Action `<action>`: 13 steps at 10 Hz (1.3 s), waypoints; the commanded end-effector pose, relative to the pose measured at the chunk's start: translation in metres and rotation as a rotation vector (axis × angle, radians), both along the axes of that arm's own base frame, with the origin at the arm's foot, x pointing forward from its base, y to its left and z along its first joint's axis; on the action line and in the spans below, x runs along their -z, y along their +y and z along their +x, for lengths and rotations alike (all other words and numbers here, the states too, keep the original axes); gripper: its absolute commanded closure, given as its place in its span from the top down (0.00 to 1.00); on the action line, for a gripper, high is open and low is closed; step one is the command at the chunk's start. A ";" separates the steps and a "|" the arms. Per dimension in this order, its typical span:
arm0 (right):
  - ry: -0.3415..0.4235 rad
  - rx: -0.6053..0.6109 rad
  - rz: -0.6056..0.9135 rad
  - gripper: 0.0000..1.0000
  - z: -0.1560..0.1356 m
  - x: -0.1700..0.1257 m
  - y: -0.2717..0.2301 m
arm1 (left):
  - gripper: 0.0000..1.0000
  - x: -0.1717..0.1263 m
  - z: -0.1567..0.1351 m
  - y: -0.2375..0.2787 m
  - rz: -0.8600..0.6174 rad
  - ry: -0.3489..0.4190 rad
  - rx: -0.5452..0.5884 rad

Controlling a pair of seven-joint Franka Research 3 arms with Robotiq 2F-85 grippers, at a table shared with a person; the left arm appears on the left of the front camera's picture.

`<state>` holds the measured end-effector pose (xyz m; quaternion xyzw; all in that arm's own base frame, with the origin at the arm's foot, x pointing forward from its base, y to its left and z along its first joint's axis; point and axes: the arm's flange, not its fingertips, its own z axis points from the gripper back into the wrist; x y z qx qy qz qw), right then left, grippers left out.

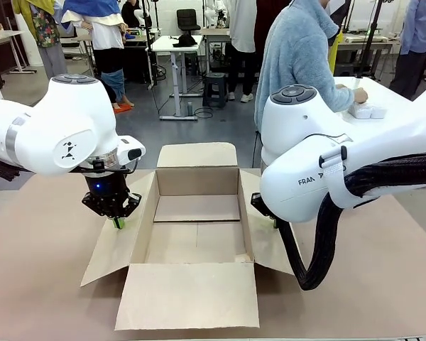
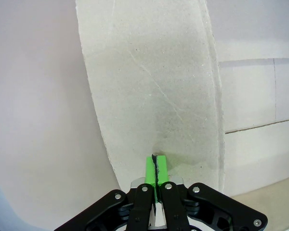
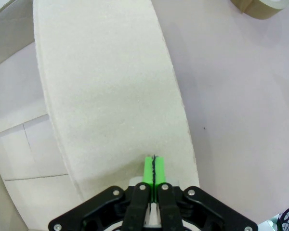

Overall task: Wrap the clocks to prevent damage.
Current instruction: Once the human has placed the objects inside and stepped back, release both hands from the side flaps of the Package Box.

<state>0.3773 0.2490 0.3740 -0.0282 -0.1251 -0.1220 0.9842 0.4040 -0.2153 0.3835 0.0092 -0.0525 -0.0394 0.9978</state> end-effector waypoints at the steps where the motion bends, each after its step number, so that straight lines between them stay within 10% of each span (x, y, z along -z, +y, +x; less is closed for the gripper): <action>1: 0.000 0.000 -0.005 0.01 0.000 0.002 0.001 | 0.00 0.001 -0.001 0.000 0.014 0.003 0.008; 13: 0.000 0.000 -0.005 0.01 0.000 0.002 0.001 | 0.00 0.001 -0.001 0.000 0.014 0.003 0.008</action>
